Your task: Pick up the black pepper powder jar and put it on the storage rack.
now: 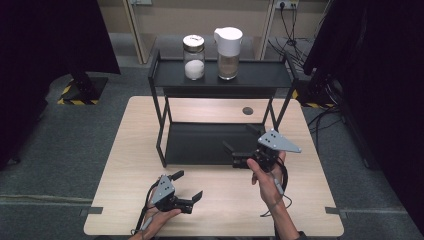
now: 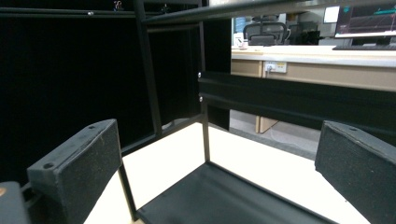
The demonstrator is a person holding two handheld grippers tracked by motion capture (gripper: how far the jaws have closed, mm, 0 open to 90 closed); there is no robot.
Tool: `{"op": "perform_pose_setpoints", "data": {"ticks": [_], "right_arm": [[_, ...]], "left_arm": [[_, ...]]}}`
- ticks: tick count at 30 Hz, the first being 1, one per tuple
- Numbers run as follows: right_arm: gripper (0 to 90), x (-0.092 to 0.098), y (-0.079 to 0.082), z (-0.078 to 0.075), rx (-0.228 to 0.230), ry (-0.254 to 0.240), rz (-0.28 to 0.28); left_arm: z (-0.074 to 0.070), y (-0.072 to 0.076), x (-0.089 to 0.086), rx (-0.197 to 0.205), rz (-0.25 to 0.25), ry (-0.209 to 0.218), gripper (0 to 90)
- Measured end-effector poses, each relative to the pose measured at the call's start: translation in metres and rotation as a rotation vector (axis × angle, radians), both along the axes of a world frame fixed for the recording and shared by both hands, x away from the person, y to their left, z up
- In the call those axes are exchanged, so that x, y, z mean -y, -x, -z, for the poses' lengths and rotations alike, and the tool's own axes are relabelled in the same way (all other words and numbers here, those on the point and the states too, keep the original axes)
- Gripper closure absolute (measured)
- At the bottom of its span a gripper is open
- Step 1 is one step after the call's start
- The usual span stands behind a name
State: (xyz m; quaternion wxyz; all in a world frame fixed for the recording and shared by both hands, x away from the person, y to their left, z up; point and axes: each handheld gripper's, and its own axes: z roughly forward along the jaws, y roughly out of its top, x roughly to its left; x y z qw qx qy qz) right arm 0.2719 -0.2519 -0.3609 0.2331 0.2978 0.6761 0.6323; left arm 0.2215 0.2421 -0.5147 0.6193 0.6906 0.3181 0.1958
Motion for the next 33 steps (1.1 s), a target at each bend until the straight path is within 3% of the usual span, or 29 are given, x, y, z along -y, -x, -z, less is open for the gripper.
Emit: {"op": "perform_pose_setpoints", "data": {"ticks": [15, 26, 33], "right_arm": [[1.1, 0.008, 0.019, 0.038, -0.018, 0.012, -0.004], [1.3, 0.011, 0.021, 0.069, -0.064, -0.004, -0.021], [1.3, 0.008, 0.023, 0.082, -0.059, 0.015, -0.032]], "left_arm": [[0.0, 0.0, 0.001, 0.002, 0.001, -0.001, 0.2], [0.0, 0.0, 0.0, 0.004, 0.005, -0.001, 0.2], [0.0, 0.001, 0.0, 0.011, 0.006, -0.002, 0.2]]}}
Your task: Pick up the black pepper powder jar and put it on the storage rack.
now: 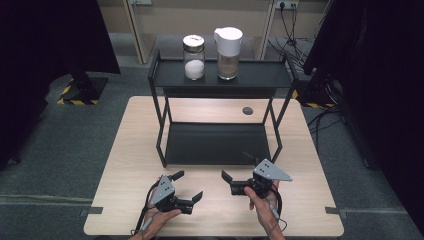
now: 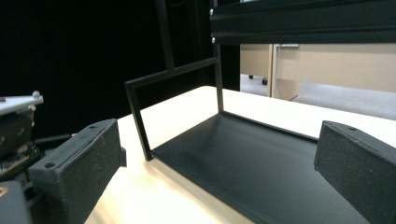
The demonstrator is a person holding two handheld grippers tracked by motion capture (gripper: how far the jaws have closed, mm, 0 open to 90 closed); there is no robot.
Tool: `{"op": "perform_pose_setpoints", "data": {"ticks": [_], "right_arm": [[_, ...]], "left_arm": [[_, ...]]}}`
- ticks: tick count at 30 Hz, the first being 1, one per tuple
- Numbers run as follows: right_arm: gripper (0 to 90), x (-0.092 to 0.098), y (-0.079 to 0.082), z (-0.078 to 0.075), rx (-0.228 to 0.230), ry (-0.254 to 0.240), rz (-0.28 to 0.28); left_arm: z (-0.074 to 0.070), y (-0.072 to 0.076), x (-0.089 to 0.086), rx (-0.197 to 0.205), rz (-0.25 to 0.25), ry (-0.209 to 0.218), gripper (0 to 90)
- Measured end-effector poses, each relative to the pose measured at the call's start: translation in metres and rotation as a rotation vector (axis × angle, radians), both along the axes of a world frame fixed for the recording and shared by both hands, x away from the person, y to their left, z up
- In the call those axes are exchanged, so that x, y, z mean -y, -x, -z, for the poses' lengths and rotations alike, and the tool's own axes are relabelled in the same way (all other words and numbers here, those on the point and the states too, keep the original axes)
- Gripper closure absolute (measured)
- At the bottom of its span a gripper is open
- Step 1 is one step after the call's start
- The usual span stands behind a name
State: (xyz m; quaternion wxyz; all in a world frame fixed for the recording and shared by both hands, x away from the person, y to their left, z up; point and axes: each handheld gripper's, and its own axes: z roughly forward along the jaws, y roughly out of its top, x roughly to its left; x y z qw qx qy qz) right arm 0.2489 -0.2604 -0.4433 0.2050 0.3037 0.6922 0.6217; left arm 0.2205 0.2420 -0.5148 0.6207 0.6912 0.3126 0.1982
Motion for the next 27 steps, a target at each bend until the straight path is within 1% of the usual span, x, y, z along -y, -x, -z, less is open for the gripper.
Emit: {"op": "perform_pose_setpoints", "data": {"ticks": [6, 8, 11, 14, 20, 27], "right_arm": [[1.3, 0.002, 0.004, 0.014, -0.014, 0.008, 0.002], [1.3, 0.003, 0.006, 0.019, -0.017, 0.003, 0.002], [1.3, 0.003, 0.006, 0.024, -0.021, 0.009, -0.006], [1.3, 0.001, 0.006, 0.027, -0.024, 0.014, -0.013], [1.4, -0.006, 0.005, 0.031, -0.021, 0.046, -0.035], [1.3, -0.008, 0.004, 0.035, -0.02, 0.049, -0.045]], "left_arm": [[0.0, 0.0, 0.0, 0.002, 0.001, 0.0, 0.2], [0.0, 0.0, 0.0, 0.002, 0.001, 0.0, 0.2], [0.0, 0.0, 0.0, 0.003, 0.002, 0.0, 0.2], [0.0, 0.0, 0.0, 0.003, 0.001, 0.001, 0.2], [0.0, -0.001, 0.001, 0.001, -0.001, -0.001, 0.2], [0.0, -0.001, 0.0, -0.001, -0.006, 0.004, 0.2]]}}
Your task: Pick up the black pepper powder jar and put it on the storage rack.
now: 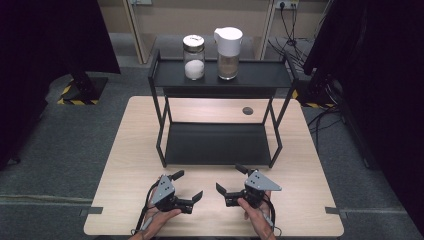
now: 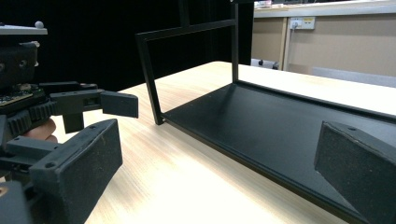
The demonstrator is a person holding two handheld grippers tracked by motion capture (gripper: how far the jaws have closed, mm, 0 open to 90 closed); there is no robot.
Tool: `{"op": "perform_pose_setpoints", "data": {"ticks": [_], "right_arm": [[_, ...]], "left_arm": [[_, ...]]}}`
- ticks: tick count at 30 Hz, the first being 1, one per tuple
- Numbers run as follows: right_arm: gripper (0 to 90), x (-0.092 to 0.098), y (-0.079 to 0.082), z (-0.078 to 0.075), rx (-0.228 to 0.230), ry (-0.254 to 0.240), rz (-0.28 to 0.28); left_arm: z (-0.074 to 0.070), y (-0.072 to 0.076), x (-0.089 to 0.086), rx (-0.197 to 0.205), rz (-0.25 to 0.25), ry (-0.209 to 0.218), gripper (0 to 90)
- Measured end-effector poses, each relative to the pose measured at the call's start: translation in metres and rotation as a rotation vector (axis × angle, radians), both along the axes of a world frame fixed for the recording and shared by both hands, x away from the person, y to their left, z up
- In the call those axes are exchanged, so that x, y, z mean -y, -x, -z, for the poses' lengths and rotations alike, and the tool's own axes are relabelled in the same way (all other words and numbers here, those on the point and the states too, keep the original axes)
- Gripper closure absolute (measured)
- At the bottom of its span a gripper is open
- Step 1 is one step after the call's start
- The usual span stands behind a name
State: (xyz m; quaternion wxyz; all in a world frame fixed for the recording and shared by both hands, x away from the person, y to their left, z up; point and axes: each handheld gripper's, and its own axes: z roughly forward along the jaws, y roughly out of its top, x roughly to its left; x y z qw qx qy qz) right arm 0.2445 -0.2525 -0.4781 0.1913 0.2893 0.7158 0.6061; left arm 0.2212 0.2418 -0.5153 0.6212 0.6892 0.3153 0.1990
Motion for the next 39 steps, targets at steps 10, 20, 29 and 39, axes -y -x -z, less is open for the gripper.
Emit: {"op": "perform_pose_setpoints", "data": {"ticks": [10, 20, 29, 39], "right_arm": [[1.4, 0.0004, -0.0011, 0.0025, -0.008, -0.002, -0.005], [1.4, 0.0003, -0.0013, 0.0029, -0.009, 0.003, -0.005], [1.4, 0.0003, -0.0011, 0.0031, -0.009, 0.004, -0.003], [1.5, 0.0003, -0.0011, 0.0031, -0.008, 0.008, -0.002]], "left_arm": [[-0.0001, -0.0004, -0.0006, -0.004, -0.002, 0.003, 0.2], [0.0, 0.0011, -0.0012, 0.002, -0.004, 0.001, 0.2], [0.0002, 0.0012, -0.001, 0.0, -0.002, 0.001, 0.2], [0.0004, 0.0012, -0.0007, -0.002, -0.001, 0.0, 0.2]]}}
